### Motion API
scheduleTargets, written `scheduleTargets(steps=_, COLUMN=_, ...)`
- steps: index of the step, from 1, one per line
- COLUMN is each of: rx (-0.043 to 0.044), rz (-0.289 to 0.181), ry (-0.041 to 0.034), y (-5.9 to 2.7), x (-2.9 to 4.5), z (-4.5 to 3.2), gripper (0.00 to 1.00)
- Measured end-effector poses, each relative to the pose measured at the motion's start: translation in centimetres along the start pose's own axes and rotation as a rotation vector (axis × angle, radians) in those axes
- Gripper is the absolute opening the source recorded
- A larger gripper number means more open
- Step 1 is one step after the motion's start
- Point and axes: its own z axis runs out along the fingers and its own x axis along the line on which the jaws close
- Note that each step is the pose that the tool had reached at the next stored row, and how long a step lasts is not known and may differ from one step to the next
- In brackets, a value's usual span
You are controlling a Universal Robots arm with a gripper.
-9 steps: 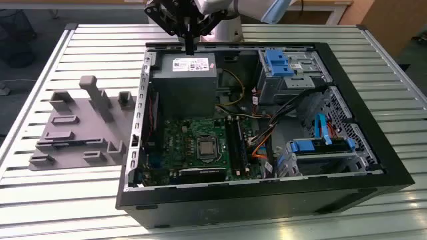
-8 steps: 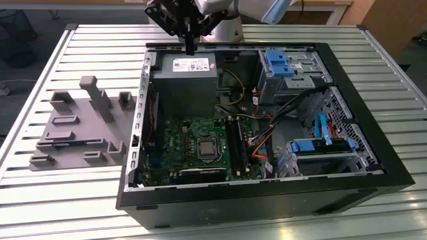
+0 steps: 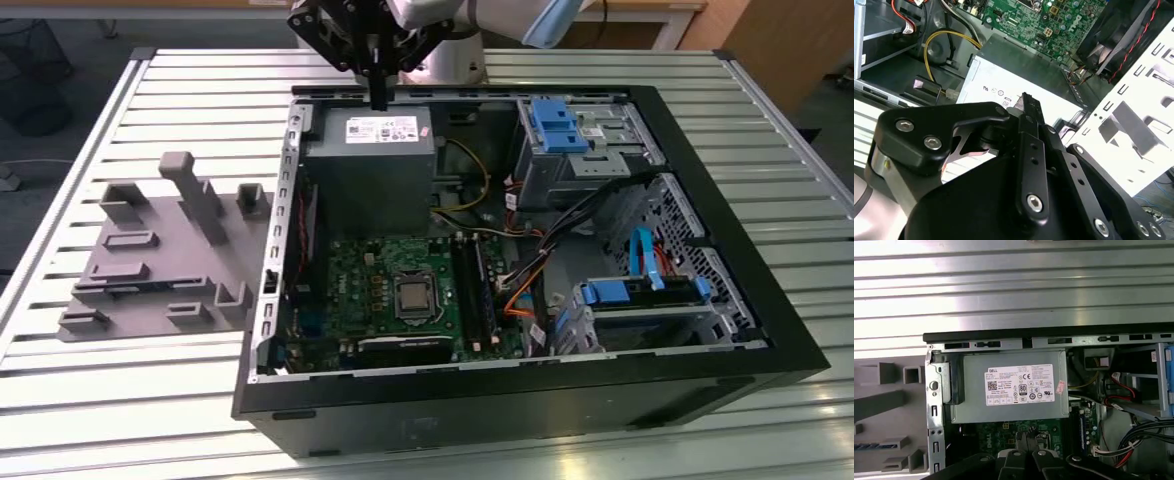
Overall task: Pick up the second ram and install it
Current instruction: 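Reach for the second ram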
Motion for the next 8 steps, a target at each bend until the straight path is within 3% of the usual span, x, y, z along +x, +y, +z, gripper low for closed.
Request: scheduleTargets(steps=8, rx=0.0001, rz=0.000, ry=0.0001, y=-0.04, x=0.55, z=-0.02, gripper=0.11)
